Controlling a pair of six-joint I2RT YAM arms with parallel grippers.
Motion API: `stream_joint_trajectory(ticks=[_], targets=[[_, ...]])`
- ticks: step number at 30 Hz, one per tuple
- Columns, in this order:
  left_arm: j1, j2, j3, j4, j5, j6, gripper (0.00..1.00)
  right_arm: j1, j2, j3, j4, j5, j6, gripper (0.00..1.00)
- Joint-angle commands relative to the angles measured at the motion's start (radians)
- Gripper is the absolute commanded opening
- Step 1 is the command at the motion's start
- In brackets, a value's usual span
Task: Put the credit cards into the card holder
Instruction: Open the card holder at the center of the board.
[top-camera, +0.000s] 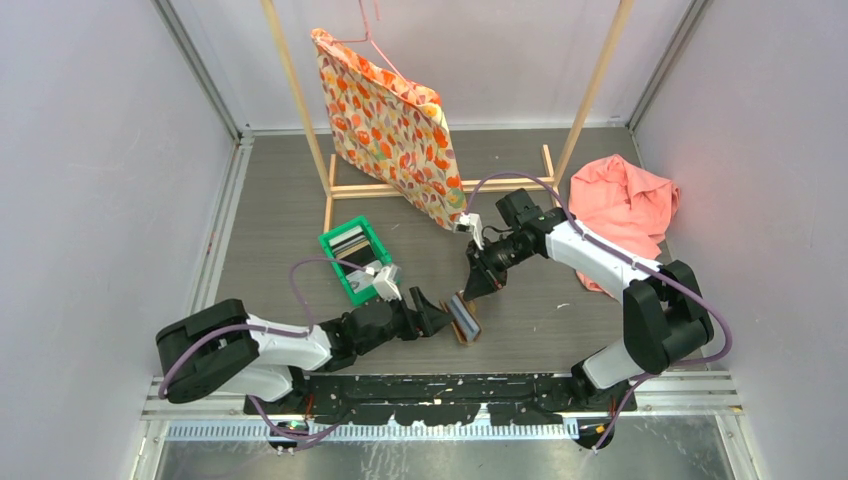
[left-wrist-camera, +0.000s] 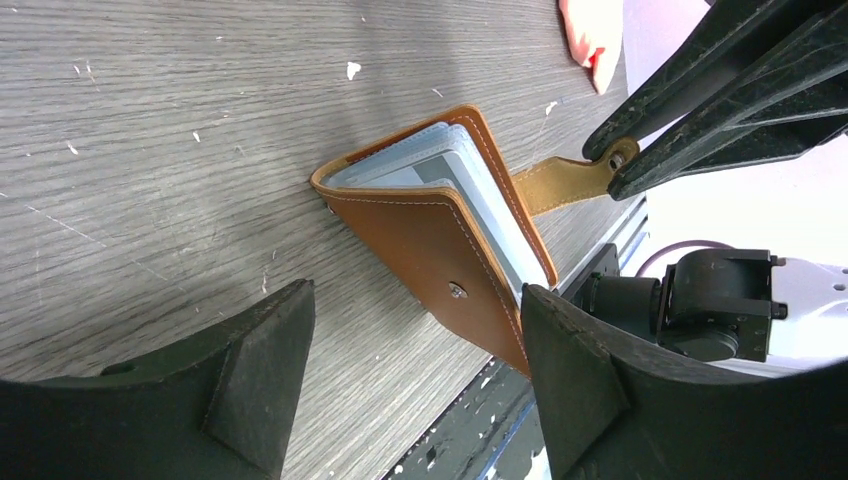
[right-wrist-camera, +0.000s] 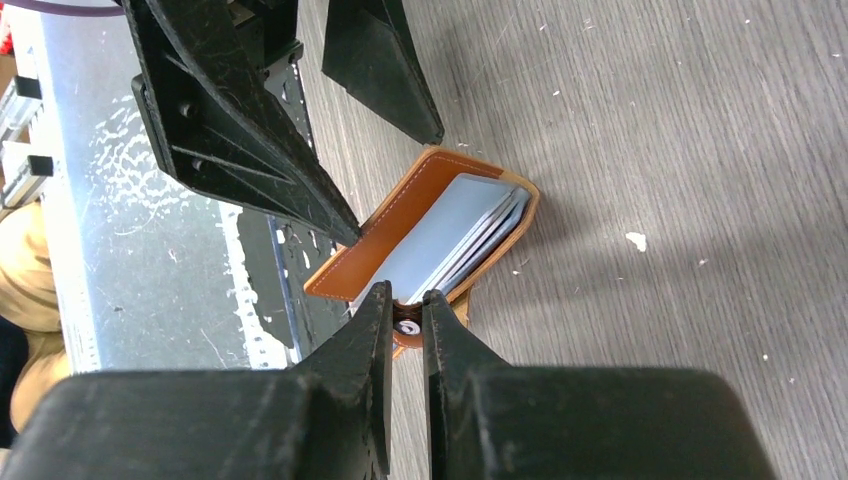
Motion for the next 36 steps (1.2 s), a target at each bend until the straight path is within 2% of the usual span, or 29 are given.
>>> stream_joint_trajectory(ticks=[1,6,10,14,18,21,29,36], targets=[[0.003,-0.037,-0.008,0.016,-0.046,-0.008,0.74,-0.008,-0.009,0.027,0.015,0.0,0.004,0.01],[0.008,-0.046,0.013,-0.092,-0.07,-0.024,0.57,-0.011,-0.006,0.029,-0.006,0.006,-0.021,0.01],[0.016,-0.056,0.021,-0.151,-0.084,-0.023,0.55,-0.014,-0.014,0.027,-0.013,0.017,-0.039,0.01],[0.04,-0.063,0.043,-0.269,-0.09,-0.032,0.37,-0.018,-0.017,0.022,-0.025,0.079,-0.067,0.01],[0.076,-0.072,0.048,-0.336,-0.075,-0.023,0.33,-0.024,-0.019,-0.002,-0.047,0.191,-0.127,0.01],[0.101,-0.087,0.07,-0.379,-0.05,0.018,0.32,-0.027,-0.011,-0.016,-0.06,0.306,-0.165,0.01],[0.105,-0.14,0.161,-0.519,-0.024,0.148,0.33,-0.027,0.096,0.013,-0.097,0.473,-0.166,0.02],[0.105,-0.266,0.121,-0.419,0.074,0.173,0.42,-0.027,0.257,0.079,-0.176,0.549,-0.131,0.18]])
